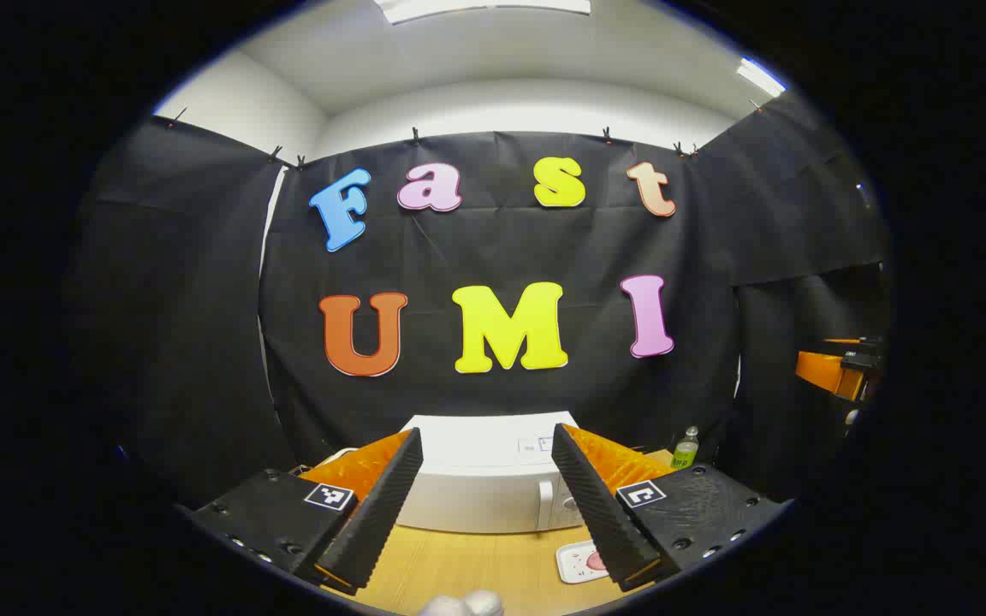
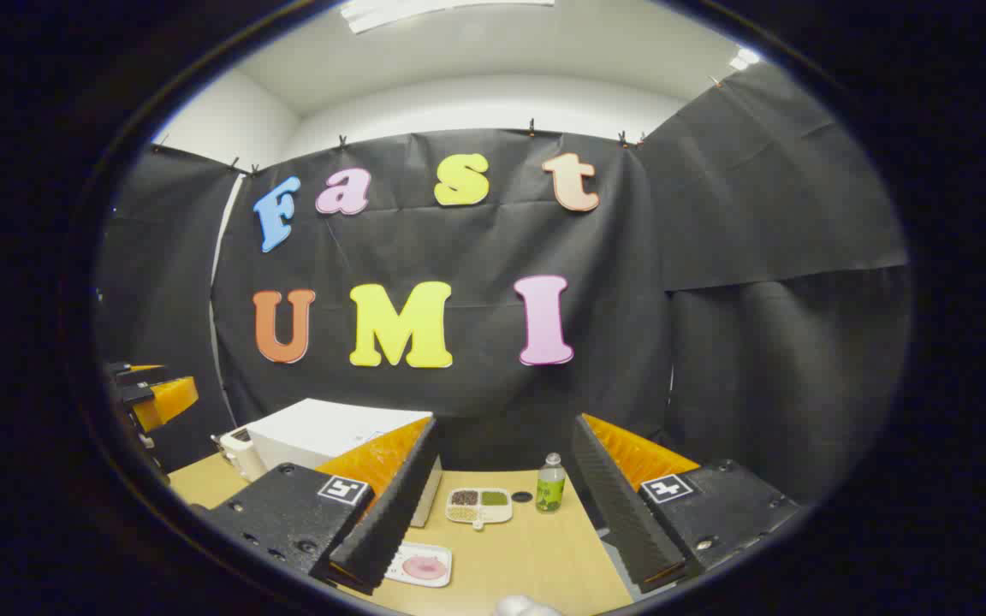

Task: Open the microwave oven with the left hand, put the food in, and close the microwave oven.

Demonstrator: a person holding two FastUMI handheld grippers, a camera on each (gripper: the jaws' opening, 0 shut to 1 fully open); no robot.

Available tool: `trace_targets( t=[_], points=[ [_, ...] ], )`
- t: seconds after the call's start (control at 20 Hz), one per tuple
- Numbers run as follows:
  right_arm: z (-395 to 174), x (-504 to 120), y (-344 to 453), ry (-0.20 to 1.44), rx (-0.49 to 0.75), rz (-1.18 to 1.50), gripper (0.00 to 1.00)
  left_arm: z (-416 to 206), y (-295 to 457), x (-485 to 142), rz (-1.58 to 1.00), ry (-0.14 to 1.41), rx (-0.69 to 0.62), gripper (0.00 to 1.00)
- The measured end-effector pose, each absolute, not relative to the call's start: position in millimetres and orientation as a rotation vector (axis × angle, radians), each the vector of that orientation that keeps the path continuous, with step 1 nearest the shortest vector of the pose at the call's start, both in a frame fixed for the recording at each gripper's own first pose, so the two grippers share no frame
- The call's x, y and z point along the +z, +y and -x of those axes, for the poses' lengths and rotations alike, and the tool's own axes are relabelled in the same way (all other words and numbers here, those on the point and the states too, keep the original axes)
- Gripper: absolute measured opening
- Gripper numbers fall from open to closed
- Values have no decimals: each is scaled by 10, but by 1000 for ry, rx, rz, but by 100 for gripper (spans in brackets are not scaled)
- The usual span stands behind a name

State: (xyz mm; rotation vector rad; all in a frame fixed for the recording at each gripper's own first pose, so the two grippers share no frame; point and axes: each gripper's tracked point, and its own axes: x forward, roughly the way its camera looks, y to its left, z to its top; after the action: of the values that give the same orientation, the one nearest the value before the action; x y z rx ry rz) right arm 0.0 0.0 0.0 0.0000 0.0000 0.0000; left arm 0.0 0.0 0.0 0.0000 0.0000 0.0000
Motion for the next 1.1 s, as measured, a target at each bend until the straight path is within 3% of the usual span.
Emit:
trace_targets(
  t=[0.05,0.65,0.7,0.9,0.95,1.1],
  points=[
    [2,-10,-6,3,-6,1,92,-19,-7,-18,1,3,-4,96],
    [-3,25,12,-9,-18,23,92,-166,4,-158,-17,-1,-9,96],
    [-8,18,11,-9,-17,20,100,-196,-11,-221,-17,-3,-12,96],
    [0,22,-35,-3,-19,21,100,-365,-149,-552,1,-5,-36,95],
    [-3,31,-55,-2,-21,26,92,-424,-191,-646,0,-4,-42,95],
    [3,77,-121,0,-38,46,92,-610,-404,-975,2,-1,-76,96]
  ],
)
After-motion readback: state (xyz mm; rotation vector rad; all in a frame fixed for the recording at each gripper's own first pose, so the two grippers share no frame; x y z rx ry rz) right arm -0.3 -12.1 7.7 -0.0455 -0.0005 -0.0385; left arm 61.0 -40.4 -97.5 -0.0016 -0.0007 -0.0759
